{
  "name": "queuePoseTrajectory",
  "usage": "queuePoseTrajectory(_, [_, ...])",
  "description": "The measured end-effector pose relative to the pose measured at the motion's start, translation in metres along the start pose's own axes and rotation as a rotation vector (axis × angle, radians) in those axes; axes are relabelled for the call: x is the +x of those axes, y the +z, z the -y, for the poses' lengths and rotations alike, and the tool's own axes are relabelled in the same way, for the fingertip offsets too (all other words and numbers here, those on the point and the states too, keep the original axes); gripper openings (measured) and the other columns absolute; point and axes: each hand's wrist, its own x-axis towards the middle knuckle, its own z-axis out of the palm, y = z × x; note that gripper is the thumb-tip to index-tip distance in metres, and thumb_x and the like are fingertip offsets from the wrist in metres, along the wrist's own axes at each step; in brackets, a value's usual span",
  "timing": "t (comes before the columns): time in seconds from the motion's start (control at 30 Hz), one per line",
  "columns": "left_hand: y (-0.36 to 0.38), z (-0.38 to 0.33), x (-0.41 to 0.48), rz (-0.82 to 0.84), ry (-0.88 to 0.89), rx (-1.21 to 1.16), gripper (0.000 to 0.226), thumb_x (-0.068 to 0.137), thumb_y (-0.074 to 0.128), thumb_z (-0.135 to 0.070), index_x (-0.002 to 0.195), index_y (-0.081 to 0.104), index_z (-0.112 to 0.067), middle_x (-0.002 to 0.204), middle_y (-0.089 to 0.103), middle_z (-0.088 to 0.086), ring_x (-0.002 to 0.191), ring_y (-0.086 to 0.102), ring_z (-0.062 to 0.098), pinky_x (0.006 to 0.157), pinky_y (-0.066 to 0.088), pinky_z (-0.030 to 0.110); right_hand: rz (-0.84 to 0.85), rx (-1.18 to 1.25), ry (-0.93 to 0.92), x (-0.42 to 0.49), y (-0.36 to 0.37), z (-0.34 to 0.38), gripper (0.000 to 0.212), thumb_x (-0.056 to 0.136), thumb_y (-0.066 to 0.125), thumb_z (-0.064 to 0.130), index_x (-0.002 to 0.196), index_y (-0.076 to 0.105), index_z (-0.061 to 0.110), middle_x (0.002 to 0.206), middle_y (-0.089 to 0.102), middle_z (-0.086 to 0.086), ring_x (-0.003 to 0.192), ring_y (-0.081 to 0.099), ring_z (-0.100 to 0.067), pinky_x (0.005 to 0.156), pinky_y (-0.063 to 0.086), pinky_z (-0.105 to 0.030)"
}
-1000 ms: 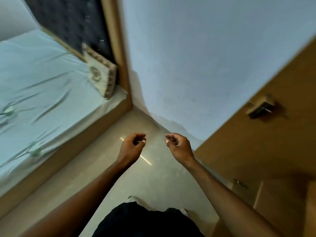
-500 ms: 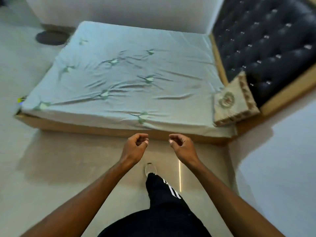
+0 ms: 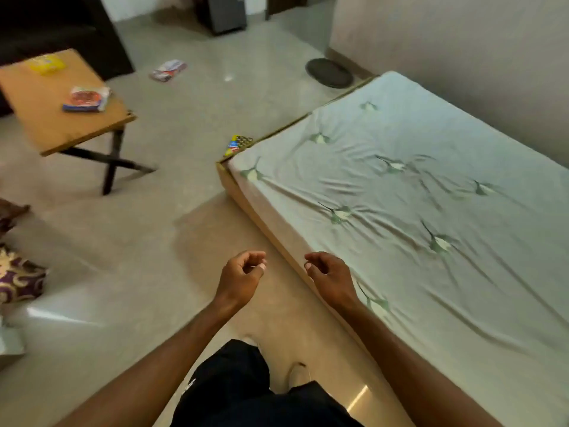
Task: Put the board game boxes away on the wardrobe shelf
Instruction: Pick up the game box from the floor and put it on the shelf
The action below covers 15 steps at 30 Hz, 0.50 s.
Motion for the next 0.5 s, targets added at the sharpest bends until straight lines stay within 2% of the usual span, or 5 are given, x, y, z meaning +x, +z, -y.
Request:
queuePoseTrajectory(0.07, [-0.025, 0.000, 0.034, -0.086, -0.025, -0.031, 0.022, 0.088, 0.065, -0.014, 0.098, 0.067, -0.034, 0.096, 0.073, -0.006, 0.093, 0.069, 0.009, 0.085, 0.058, 0.030, 0.080, -0.037, -0.045, 0.046, 0.024, 0.023, 0.018, 0.089, 0.064, 0.018, 0.106, 0.070, 0.018, 0.094, 0.071, 0.005, 0.087, 0.065, -0.004, 0.075, 0.050, -0.014])
queuePoseTrajectory(0.17, [-0.067, 0.001, 0.089, -0.172, -0.046, -0.061, 0.022, 0.087, 0.065, -0.014, 0.096, 0.068, -0.034, 0.094, 0.074, -0.005, 0.091, 0.069, 0.009, 0.085, 0.058, 0.031, 0.162, -0.083, -0.099, 0.110, 0.065, 0.057, 0.021, 0.089, 0.064, 0.018, 0.109, 0.070, 0.017, 0.099, 0.070, 0.006, 0.089, 0.064, -0.001, 0.075, 0.047, -0.008])
queuePoseTrajectory(0.33, [-0.159, -0.011, 0.193, -0.271, -0.064, -0.069, 0.019, 0.086, 0.066, -0.013, 0.094, 0.069, -0.030, 0.090, 0.074, -0.003, 0.086, 0.070, 0.011, 0.083, 0.059, 0.033, 0.233, -0.118, -0.132, 0.218, 0.141, 0.135, 0.022, 0.091, 0.063, 0.019, 0.112, 0.068, 0.016, 0.103, 0.069, 0.004, 0.089, 0.062, 0.000, 0.069, 0.044, -0.004])
queuePoseTrajectory(0.5, [-0.248, -0.029, 0.298, -0.329, -0.063, -0.074, 0.017, 0.087, 0.066, -0.012, 0.097, 0.071, -0.025, 0.091, 0.074, -0.003, 0.087, 0.070, 0.012, 0.085, 0.059, 0.035, 0.242, -0.101, -0.147, 0.319, 0.210, 0.215, 0.022, 0.090, 0.063, 0.021, 0.111, 0.069, 0.017, 0.101, 0.069, 0.005, 0.090, 0.063, -0.004, 0.077, 0.048, -0.010])
